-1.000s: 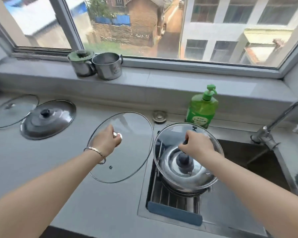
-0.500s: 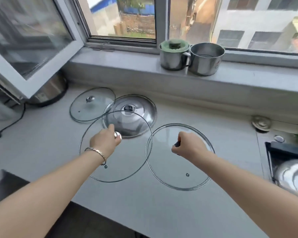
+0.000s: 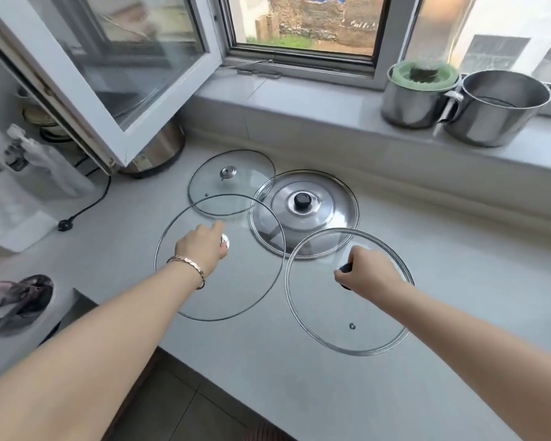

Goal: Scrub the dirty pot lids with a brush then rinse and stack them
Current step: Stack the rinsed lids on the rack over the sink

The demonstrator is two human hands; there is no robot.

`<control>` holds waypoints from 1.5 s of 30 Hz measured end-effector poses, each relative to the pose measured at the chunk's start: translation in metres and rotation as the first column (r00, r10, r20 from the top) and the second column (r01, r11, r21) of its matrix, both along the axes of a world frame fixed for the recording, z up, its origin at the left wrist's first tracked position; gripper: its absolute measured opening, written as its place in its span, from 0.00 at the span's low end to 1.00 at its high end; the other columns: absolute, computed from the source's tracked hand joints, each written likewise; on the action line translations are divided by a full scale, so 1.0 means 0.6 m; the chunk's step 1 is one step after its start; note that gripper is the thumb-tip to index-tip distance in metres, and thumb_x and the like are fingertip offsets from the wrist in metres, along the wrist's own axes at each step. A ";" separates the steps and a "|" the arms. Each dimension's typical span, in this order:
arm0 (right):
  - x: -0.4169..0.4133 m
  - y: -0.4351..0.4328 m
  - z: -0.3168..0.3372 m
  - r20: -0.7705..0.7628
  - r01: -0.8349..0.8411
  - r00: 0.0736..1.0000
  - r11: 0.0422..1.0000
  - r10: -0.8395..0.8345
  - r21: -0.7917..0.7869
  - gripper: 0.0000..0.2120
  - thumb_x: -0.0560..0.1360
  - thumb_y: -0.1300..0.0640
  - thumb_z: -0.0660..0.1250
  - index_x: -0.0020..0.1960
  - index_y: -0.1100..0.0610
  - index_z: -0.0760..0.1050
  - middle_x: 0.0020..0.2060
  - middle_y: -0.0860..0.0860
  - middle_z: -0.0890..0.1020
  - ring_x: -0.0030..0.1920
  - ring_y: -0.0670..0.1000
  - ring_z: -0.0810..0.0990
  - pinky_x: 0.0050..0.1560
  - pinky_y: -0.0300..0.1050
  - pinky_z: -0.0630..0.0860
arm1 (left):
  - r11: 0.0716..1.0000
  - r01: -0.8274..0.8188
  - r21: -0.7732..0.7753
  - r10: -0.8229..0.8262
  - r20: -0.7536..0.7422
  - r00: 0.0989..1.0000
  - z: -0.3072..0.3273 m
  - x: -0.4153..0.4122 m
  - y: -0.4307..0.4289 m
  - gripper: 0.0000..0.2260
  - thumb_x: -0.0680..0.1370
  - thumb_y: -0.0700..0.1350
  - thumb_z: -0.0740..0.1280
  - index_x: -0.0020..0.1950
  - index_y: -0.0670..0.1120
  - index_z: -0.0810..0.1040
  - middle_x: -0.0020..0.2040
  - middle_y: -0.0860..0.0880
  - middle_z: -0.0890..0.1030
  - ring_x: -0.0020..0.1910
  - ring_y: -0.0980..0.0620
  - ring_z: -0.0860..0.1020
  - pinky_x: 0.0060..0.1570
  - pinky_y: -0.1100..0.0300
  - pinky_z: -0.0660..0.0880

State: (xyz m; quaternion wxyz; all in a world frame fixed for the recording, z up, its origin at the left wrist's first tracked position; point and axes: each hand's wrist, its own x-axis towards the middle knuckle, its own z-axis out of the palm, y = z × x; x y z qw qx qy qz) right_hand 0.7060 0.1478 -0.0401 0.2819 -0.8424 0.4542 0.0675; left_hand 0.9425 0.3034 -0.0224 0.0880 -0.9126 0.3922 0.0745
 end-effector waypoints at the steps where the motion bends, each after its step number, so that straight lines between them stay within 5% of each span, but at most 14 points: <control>1: 0.006 0.000 0.000 -0.001 0.006 1.000 1.000 -0.006 0.004 0.12 0.70 0.55 0.64 0.35 0.55 0.62 0.40 0.55 0.80 0.40 0.55 0.76 0.32 0.43 0.67 | 1.000 0.006 0.010 -0.006 -0.003 1.000 0.001 0.007 0.003 0.11 0.80 0.44 0.56 0.61 0.42 0.67 0.54 0.39 0.74 0.50 0.39 0.76 0.38 0.56 0.65; 15: 0.120 0.028 -0.026 -0.129 0.202 0.971 0.979 -0.203 -0.024 0.08 0.71 0.56 0.65 0.44 0.60 0.71 0.41 0.53 0.79 0.43 0.54 0.76 0.35 0.44 0.69 | 0.940 0.241 0.242 -0.204 -0.167 0.965 -0.113 0.186 -0.050 0.15 0.79 0.43 0.57 0.65 0.44 0.65 0.60 0.41 0.73 0.57 0.41 0.75 0.45 0.57 0.70; 29: 0.240 0.121 -0.094 0.009 0.436 0.897 0.888 -0.442 0.148 0.12 0.71 0.52 0.68 0.44 0.57 0.67 0.43 0.53 0.77 0.43 0.53 0.74 0.39 0.44 0.68 | 0.923 0.327 0.202 -0.285 -0.210 0.935 -0.142 0.261 -0.028 0.15 0.78 0.44 0.59 0.65 0.47 0.65 0.59 0.44 0.71 0.55 0.42 0.75 0.40 0.58 0.67; 38: 0.270 0.139 -0.117 -0.034 0.499 0.864 0.843 -0.503 0.198 0.22 0.73 0.45 0.67 0.58 0.58 0.66 0.56 0.55 0.72 0.54 0.56 0.74 0.48 0.45 0.70 | 0.940 0.292 0.174 -0.252 -0.216 0.943 -0.138 0.257 -0.024 0.12 0.78 0.45 0.59 0.61 0.47 0.67 0.59 0.44 0.70 0.55 0.44 0.75 0.39 0.59 0.65; 42: 0.255 0.131 -0.107 -0.069 0.448 0.892 0.856 -0.446 0.259 0.29 0.72 0.41 0.66 0.66 0.55 0.62 0.62 0.54 0.70 0.58 0.55 0.74 0.51 0.46 0.73 | 0.920 0.337 0.201 -0.321 -0.108 0.941 -0.123 0.229 -0.035 0.15 0.78 0.47 0.59 0.64 0.46 0.66 0.62 0.44 0.68 0.60 0.44 0.70 0.49 0.56 0.68; 45: 0.230 0.114 -0.090 -0.089 0.443 0.896 0.863 -0.435 0.243 0.27 0.75 0.40 0.62 0.67 0.55 0.63 0.59 0.53 0.75 0.56 0.54 0.76 0.46 0.44 0.70 | 0.894 0.443 0.064 -0.428 -0.170 0.888 -0.108 0.191 -0.066 0.18 0.78 0.47 0.60 0.66 0.45 0.66 0.67 0.43 0.64 0.65 0.43 0.65 0.60 0.54 0.65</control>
